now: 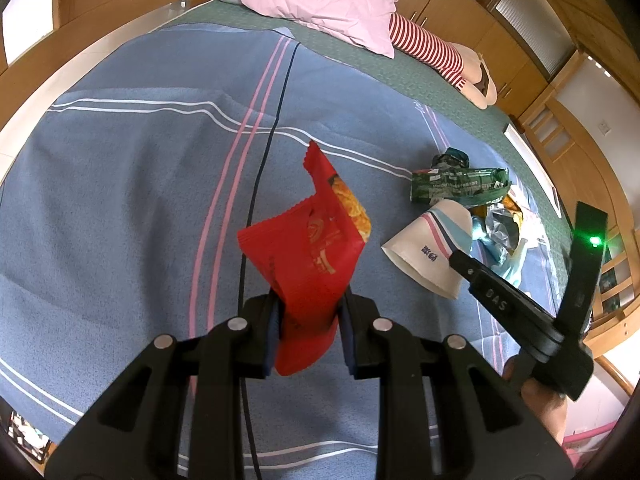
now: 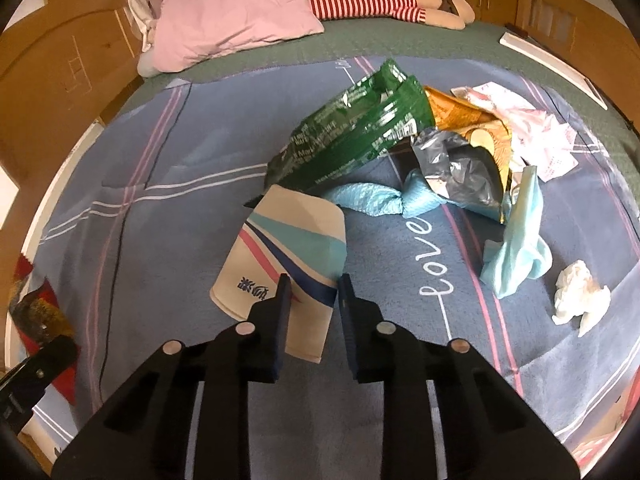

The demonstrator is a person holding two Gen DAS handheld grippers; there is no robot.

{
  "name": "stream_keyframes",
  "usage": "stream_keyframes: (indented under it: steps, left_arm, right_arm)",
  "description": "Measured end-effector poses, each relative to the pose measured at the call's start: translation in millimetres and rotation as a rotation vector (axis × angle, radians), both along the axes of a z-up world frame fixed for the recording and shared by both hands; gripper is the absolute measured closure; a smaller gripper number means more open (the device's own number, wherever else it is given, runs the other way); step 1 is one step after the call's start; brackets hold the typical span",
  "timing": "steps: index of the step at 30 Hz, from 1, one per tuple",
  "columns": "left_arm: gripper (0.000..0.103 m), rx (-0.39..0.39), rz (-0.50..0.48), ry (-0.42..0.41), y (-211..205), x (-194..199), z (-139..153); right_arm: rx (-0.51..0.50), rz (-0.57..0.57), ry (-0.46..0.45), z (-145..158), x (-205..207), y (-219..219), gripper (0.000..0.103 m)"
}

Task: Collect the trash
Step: 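Close the right tool on the white paper cup rim and lift it, then carry the red packet and paper cup over the white bag and open both tools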

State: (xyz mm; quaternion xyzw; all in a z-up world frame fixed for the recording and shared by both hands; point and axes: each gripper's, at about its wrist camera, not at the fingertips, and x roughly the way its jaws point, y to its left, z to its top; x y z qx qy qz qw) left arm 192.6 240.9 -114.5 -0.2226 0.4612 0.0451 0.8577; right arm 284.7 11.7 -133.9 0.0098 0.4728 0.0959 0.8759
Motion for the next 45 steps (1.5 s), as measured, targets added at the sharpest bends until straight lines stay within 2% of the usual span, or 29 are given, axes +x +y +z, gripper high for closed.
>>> stream_keyframes:
  steps: [1, 5, 11, 13, 14, 15, 17, 21, 24, 26, 27, 28, 30, 33, 36, 45]
  left_arm:
    - [0.078, 0.000, 0.001, 0.000, 0.0, 0.1, 0.1]
    - [0.078, 0.000, 0.001, 0.001, 0.3, 0.2, 0.3]
    - [0.078, -0.012, 0.015, -0.001, 2.9, -2.3, 1.7]
    - [0.078, -0.019, 0.031, -0.002, 7.4, -3.6, 1.9]
    - [0.078, -0.022, 0.037, -0.001, 8.9, -3.5, 2.1]
    - [0.078, -0.026, 0.043, -0.001, 10.6, -4.1, 2.2]
    - [0.078, -0.033, 0.051, 0.000, 12.2, -5.0, 2.2]
    - [0.078, -0.031, 0.039, 0.002, 9.1, -4.1, 1.8]
    - [0.078, -0.025, 0.031, 0.007, 6.3, -4.0, 0.6]
    - [0.078, -0.023, 0.031, 0.011, 7.0, -3.7, 0.2]
    - [0.078, -0.021, 0.033, 0.011, 7.4, -3.7, 0.1]
    - [0.078, -0.020, 0.034, 0.012, 7.3, -3.2, 0.1]
    - [0.078, -0.019, 0.034, 0.012, 6.1, -2.3, 0.2]
    - [0.078, -0.011, 0.023, 0.007, 1.9, -1.6, 1.3]
    - [0.078, -0.006, 0.013, 0.001, -0.5, -2.3, 1.8]
    - [0.078, 0.006, 0.000, -0.011, -2.3, -2.8, 2.7]
  right_arm:
    - [-0.007, 0.004, -0.003, 1.5, -2.1, -0.1, 0.102]
    - [-0.013, 0.014, -0.001, 2.2, -5.9, 0.4, 0.102]
    - [0.030, -0.059, 0.043, -5.3, -2.7, -13.7, 0.101]
    - [0.070, -0.125, 0.051, -4.8, -1.1, -26.4, 0.092]
    - [0.097, -0.147, 0.060, -5.6, -0.3, -31.7, 0.081]
    - [0.116, -0.156, 0.067, -6.4, 0.2, -34.2, 0.063]
    - [0.150, -0.161, 0.081, -8.7, 2.1, -35.7, 0.043]
    - [0.187, -0.107, 0.116, -16.8, 16.9, -18.5, 0.036]
    - [0.155, -0.058, 0.124, -23.9, 31.7, 0.7, 0.035]
    - [0.171, -0.014, 0.102, -23.8, 34.9, 9.0, 0.036]
    - [0.170, 0.019, 0.100, -24.3, 34.8, 15.1, 0.043]
    - [0.156, 0.036, 0.087, -23.3, 32.7, 18.9, 0.046]
    - [0.140, 0.068, 0.045, -16.2, 27.3, 23.4, 0.071]
    - [0.200, 0.088, 0.027, -4.2, 20.8, 18.1, 0.083]
    - [0.213, 0.102, 0.000, 5.5, 12.0, 12.1, 0.089]
    - [0.253, 0.083, -0.087, 54.2, -24.7, -43.1, 0.089]
